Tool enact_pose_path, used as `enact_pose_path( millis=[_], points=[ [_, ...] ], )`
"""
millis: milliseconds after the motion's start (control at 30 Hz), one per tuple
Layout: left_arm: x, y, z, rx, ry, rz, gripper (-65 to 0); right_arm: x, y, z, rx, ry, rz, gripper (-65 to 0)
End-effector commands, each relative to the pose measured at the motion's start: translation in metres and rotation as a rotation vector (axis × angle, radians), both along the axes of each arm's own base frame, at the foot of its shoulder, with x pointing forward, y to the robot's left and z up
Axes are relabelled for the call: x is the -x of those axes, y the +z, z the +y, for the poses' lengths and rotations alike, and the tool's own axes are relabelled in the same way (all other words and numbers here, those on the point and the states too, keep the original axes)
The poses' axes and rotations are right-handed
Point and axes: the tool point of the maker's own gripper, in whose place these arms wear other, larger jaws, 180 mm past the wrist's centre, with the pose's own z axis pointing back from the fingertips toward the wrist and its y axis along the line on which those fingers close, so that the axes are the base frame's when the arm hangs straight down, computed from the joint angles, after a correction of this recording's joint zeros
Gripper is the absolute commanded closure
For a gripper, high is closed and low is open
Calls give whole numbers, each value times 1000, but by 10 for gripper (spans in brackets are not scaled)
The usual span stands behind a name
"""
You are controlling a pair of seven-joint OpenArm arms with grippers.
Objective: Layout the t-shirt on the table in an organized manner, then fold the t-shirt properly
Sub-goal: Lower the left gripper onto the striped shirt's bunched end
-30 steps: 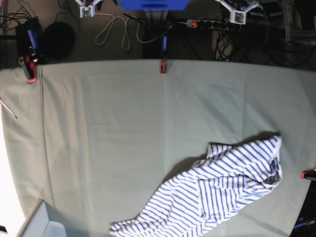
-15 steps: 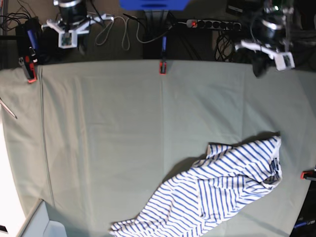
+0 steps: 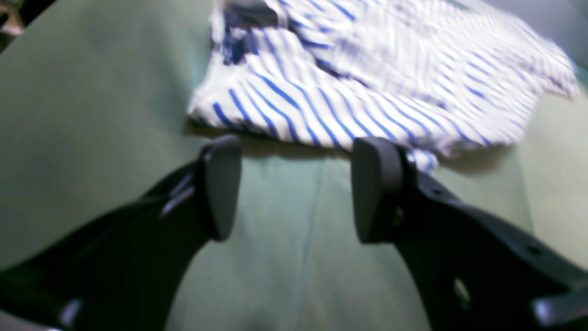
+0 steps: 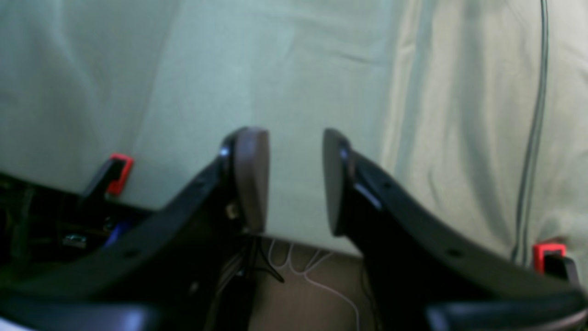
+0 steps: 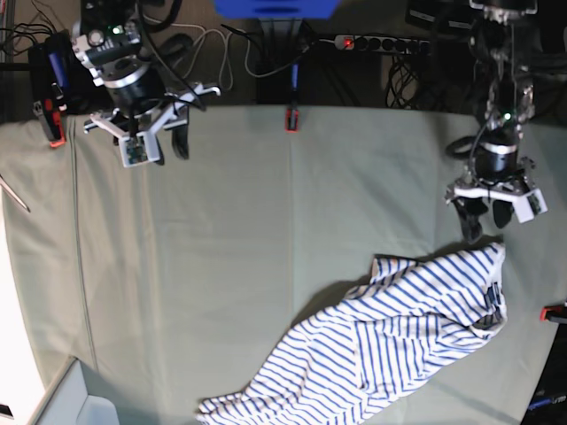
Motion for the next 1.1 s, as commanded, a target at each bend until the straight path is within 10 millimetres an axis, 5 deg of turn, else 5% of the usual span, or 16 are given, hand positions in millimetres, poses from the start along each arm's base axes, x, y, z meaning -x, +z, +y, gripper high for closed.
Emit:
enact_pose_path(
  millis=[0,267,700,867,1067],
  points=[
    [-9,7,6,-14,11,-31,-392,-7,11,3,-6,18,-44,-241],
    [-41,-41,28,40,107,63,-403,-19,17,0,-1,11,-77,-249],
    [-87,-39,48,79,178,61,-403,-20,6,-1,0,10,-54,-249],
    [-83,-37,73,110,265,47,-402,-21,7,-1,0,10,-55,-249],
    [-83,-57,79,143,299,102,-403,-22,7,-1,0,9,-57,-249]
  ],
)
